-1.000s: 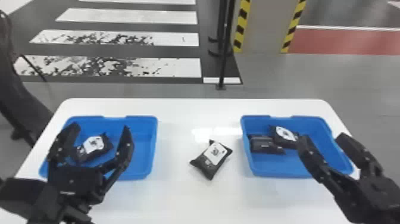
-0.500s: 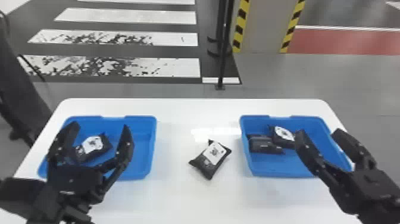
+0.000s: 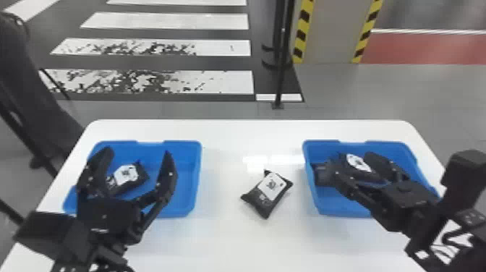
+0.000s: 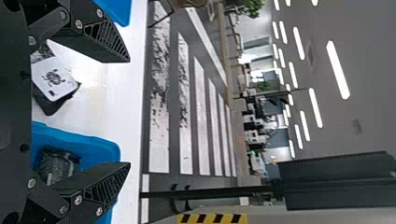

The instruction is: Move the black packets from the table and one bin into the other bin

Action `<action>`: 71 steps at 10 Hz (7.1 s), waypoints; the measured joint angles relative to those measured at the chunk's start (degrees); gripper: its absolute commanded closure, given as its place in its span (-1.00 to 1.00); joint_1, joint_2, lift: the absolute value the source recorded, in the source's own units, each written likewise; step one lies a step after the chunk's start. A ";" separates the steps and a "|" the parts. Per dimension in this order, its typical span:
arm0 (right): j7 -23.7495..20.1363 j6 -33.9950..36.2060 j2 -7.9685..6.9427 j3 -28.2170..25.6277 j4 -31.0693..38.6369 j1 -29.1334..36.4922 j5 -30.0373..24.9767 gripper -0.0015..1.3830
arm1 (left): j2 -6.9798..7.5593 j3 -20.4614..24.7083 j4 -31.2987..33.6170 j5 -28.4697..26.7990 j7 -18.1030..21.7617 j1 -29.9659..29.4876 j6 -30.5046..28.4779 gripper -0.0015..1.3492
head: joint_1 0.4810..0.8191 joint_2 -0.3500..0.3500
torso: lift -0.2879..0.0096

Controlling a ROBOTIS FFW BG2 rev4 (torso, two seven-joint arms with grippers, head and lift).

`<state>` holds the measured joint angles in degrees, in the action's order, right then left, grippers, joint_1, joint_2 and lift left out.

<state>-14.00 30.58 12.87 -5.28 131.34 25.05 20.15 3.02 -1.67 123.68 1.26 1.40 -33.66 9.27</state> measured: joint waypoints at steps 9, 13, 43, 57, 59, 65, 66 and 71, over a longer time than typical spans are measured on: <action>-7.30 15.46 3.44 15.27 -21.61 -25.98 -3.74 -0.64 | 0.21 -0.95 0.00 0.60 0.00 0.87 -1.29 -0.83 | 0.27 0.30 | 0.20; -9.99 14.78 3.83 22.28 -34.95 -33.98 -3.92 -0.64 | 0.29 -1.15 -0.08 2.05 0.00 1.46 -2.35 -0.83 | 0.27 0.37 | 0.20; -10.32 15.57 1.43 -7.92 -15.29 -16.45 -17.93 -0.26 | 0.43 -0.70 -1.13 3.20 0.09 1.14 -0.78 -0.83 | 0.27 -0.46 | 0.20; -6.57 -9.54 -3.60 -9.84 -2.64 9.65 -3.81 -0.81 | 1.24 1.57 -4.67 -5.79 9.48 15.67 -30.09 -0.83 | 0.27 -0.25 | 0.20; -6.99 -10.15 -3.22 -8.91 -3.30 9.18 -3.29 -0.81 | 1.04 3.57 -8.34 -9.69 11.62 21.75 -39.01 -0.83 | 0.27 -0.13 | 0.20; -7.56 -10.62 -2.13 -5.93 -4.26 8.33 -2.01 -0.81 | 2.31 5.19 -18.73 -17.40 10.73 32.53 -54.74 -0.83 | 0.27 0.25 | 0.20; -7.63 -10.67 -1.96 -5.50 -4.37 8.18 -1.90 -0.81 | 2.92 4.27 -20.90 -17.78 10.72 33.88 -56.23 -0.83 | 0.27 0.27 | 0.20; -7.90 -11.55 -1.88 -5.25 -4.57 8.14 -1.43 -0.81 | 3.86 4.66 -28.81 -17.95 10.72 38.48 -59.94 -0.69 | 0.27 0.35 | 0.20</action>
<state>-21.90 19.03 10.99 -10.53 126.77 33.18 18.72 6.88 2.98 94.87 -16.70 12.13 4.82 -50.67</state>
